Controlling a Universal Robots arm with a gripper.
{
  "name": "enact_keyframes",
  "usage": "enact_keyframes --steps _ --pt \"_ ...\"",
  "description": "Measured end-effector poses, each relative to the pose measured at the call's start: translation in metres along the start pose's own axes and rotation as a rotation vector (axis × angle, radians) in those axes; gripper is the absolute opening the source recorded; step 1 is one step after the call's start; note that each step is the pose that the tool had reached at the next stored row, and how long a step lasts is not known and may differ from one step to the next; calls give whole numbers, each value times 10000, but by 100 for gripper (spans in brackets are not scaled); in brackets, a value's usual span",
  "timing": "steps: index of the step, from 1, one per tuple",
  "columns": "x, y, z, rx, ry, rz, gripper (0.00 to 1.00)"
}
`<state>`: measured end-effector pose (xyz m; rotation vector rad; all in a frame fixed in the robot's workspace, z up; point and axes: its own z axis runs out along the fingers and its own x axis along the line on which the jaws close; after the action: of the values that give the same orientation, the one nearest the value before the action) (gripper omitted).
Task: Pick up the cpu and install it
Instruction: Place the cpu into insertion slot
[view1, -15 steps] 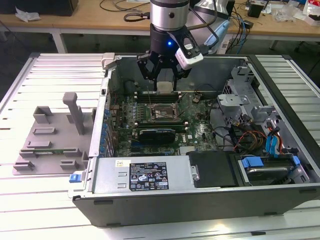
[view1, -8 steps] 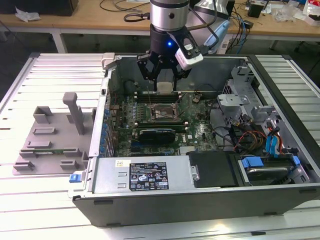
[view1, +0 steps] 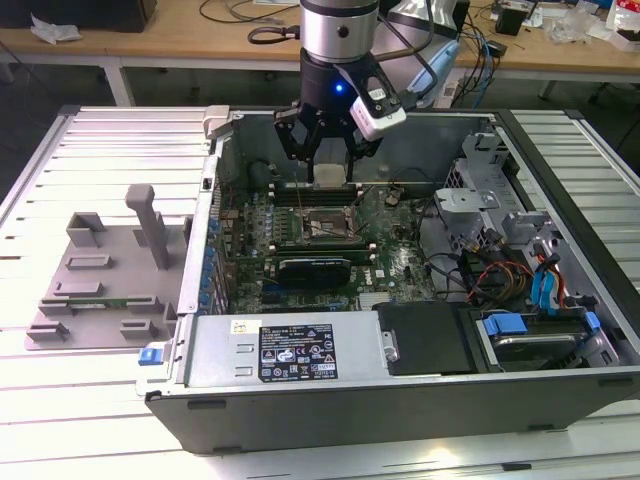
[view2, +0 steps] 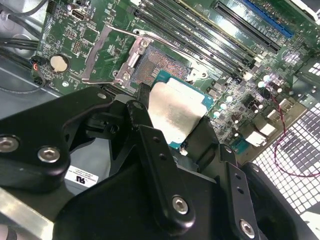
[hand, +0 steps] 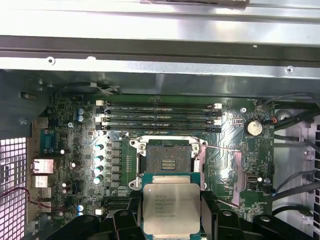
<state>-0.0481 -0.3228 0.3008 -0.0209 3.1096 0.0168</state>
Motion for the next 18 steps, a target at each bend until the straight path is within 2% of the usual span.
enact_keyframes --steps 7,8,11,14,17,18 --pt "0 0 5 45 -15 1428 55" --pt "0 0 6 54 -18 1695 55" --pt "1 0 13 94 -31 2942 55" --pt "1 0 17 114 -38 3574 55" --pt "1 0 21 144 -48 4512 55" --pt "1 0 22 149 -50 4684 55"
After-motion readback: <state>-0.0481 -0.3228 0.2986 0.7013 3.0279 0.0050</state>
